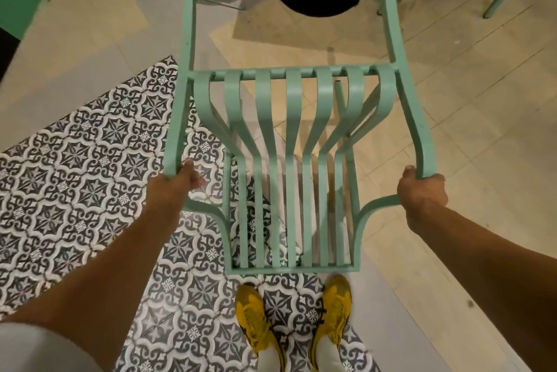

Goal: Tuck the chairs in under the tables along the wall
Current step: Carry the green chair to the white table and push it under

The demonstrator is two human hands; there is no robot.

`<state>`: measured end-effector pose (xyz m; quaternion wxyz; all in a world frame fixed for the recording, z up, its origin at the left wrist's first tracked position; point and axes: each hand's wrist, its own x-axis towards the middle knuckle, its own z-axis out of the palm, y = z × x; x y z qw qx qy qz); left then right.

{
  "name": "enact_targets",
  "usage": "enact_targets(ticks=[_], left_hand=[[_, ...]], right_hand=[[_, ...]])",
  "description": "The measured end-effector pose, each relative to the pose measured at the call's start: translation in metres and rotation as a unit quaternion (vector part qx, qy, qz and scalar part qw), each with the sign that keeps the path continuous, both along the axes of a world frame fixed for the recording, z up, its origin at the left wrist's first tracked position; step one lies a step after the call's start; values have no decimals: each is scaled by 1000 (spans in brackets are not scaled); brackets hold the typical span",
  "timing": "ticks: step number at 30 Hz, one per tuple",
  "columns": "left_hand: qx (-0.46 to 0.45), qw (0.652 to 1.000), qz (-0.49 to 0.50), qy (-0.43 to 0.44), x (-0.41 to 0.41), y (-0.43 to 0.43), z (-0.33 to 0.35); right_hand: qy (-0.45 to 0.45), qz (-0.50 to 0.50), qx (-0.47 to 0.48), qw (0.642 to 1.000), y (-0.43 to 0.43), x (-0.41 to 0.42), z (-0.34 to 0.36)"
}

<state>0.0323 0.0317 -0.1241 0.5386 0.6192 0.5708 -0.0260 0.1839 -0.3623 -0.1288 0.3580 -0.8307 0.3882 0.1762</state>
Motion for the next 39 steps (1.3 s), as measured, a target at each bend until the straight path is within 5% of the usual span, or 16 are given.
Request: enact_targets(ticks=[9, 22, 39], left_hand=[[14, 994, -25, 107, 7, 24, 8], [37, 990, -112, 71, 13, 33, 96], [132, 985, -69, 82, 30, 14, 172]], right_hand=[[19, 45, -24, 999, 1, 5, 31], [29, 141, -63, 988, -5, 9, 112], [-12, 160, -159, 974, 0, 44, 182]])
